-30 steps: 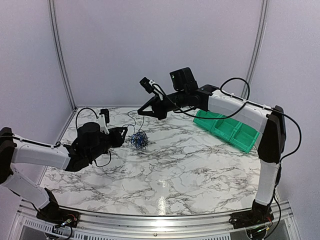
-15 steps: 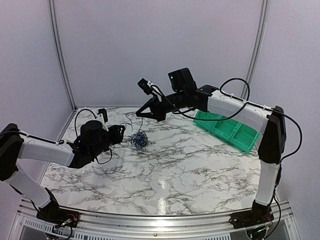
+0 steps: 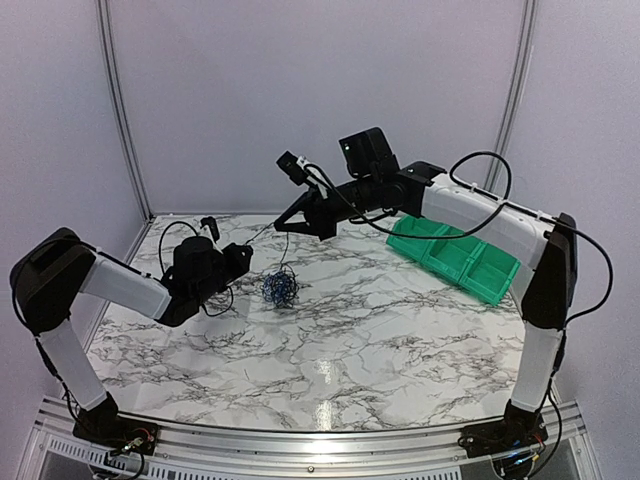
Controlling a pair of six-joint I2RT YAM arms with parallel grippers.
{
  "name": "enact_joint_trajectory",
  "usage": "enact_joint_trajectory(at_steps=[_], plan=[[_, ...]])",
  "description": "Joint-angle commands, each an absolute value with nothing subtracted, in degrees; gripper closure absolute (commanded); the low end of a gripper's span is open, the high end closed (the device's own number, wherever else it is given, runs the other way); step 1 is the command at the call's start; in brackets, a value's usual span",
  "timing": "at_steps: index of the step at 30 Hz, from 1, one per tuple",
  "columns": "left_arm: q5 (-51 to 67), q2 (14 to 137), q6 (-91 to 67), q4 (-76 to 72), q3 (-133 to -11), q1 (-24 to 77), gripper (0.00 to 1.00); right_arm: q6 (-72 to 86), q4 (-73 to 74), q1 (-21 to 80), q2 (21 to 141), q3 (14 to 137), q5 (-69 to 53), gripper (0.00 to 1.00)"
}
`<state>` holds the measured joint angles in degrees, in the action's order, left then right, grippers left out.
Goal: Untangle the cables
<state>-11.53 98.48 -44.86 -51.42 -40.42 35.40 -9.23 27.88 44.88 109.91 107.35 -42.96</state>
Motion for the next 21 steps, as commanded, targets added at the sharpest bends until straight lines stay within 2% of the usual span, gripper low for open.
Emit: enact_joint_trajectory(at_steps=[1, 6, 12, 21], plan=[[-8.86, 105.46, -48.15, -52.11, -42.15, 33.50, 0.90, -10.72, 29.64, 45.18, 105.18, 115.80, -47.80, 1.00], [-9.04, 108.96, -49.62, -52.56, -41.66, 33.40, 0.81, -10.81, 30.85, 44.24, 104.92, 120.16, -50.18, 1.00], [-8.42, 108.41, -48.74, -52.78, -40.25, 33.31, 0.78, -10.72, 30.78, 42.95, 105.43, 120.86, -50.17, 1.00], [-3.68, 97.49, -39.98, -57.48, -29.53, 35.29, 0.60, -10.37, 28.41, 42.63, 105.68, 114.99, -47.10, 1.00]])
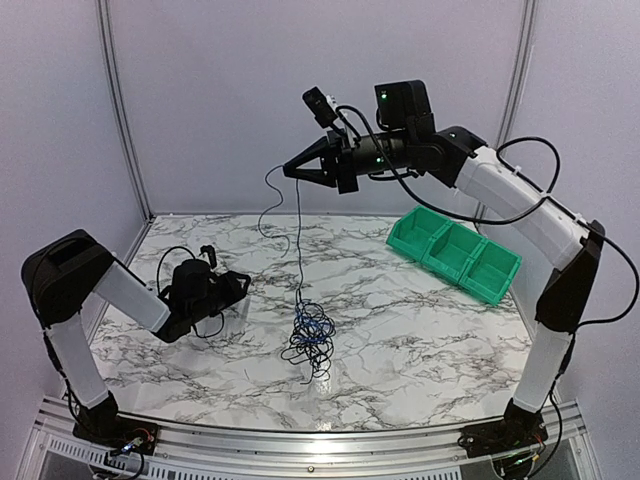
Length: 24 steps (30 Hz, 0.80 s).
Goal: Untangle the cables
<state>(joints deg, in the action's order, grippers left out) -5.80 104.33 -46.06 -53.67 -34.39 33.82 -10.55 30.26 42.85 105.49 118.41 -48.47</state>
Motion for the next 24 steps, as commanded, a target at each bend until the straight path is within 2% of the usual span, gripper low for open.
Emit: enact_joint_trajectory(at_steps=[1, 5, 9, 24], plan=[[-3.57, 95.47, -38.22, -57.70, -28.00, 36.04, 0.59, -10.06, 27.50, 42.67, 105.76, 113.24, -46.91, 1.00], [-3.17, 88.28, -29.76, -58.01, -23.41, 41.29, 0.53, -9.05, 22.88, 42.45, 106.77, 104.22, -44.80, 1.00], [-0.99, 86.96, -25.72, -57.96, -22.71, 45.52, 0.50, -7.73, 19.27, 41.86, 108.88, 100.04, -43.15, 1.00], [-4.25, 103.50, -25.67, -58.09, -36.37, 47.37, 0.49, -7.13, 19.41, 41.77, 108.27, 101.50, -41.61, 1.00]])
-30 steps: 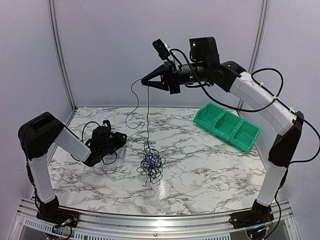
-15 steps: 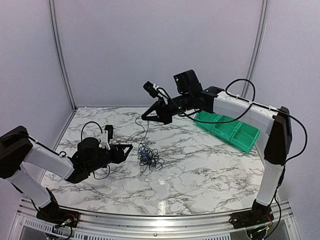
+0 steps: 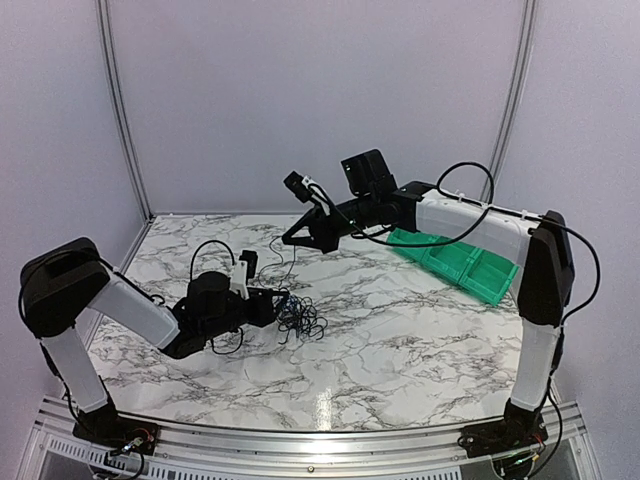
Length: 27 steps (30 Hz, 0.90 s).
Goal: Untangle the cables
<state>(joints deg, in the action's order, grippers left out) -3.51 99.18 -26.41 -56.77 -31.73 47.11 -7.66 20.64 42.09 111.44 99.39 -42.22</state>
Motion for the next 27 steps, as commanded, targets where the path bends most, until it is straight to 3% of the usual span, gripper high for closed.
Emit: enact_joint_trajectory(at_steps=[1, 3, 7, 27], plan=[[-3.54, 105.06, -26.10, -58.09, -37.91, 47.33, 0.49, -7.14, 19.47, 41.75, 107.97, 101.63, -41.65, 1.00], [-3.12, 108.06, -27.61, -58.33, -40.59, 47.31, 0.50, -7.20, 20.06, 41.81, 107.36, 102.41, -41.73, 1.00], [-3.52, 113.95, -29.84, -62.06, -44.13, 47.30, 0.68, -7.58, 22.14, 41.75, 106.41, 103.82, -42.39, 1.00], [2.68, 127.03, -38.25, -64.48, -51.65, 49.96, 0.94, -8.22, 26.71, 33.40, 108.06, 134.89, -48.15, 1.00]])
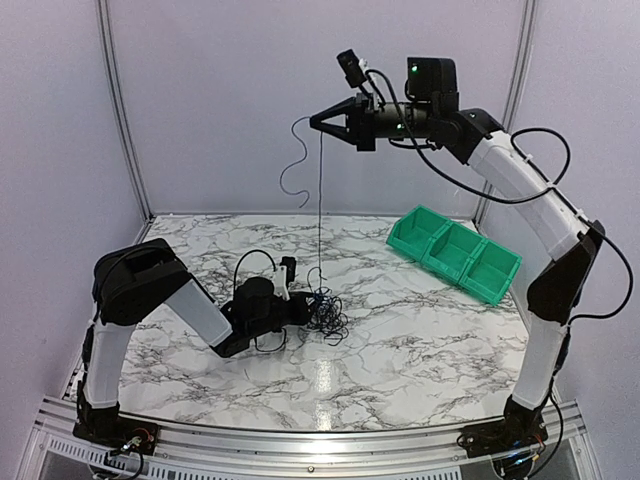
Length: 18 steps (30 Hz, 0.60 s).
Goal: Untangle the cables
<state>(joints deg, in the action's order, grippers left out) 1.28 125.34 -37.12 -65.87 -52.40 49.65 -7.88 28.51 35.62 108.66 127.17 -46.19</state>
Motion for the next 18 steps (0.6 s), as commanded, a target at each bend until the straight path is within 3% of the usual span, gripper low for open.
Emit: enact_joint_trajectory(at_steps=[1, 10, 18], plan=[[2.70, 127.00, -38.35, -64.50, -51.64, 49.97, 0.95, -8.07, 26.61, 32.48, 107.89, 135.79, -48.23, 1.00], [2.70, 127.14, -39.65, -63.85, -51.81, 49.92, 0.96, -5.55, 24.83, 22.36, 103.05, 136.58, -48.96, 1.00], [1.09, 123.25, -38.78, -63.81, -48.70, 49.93, 0.94, -3.76, 21.63, 15.52, 97.22, 124.88, -47.39, 1.00]])
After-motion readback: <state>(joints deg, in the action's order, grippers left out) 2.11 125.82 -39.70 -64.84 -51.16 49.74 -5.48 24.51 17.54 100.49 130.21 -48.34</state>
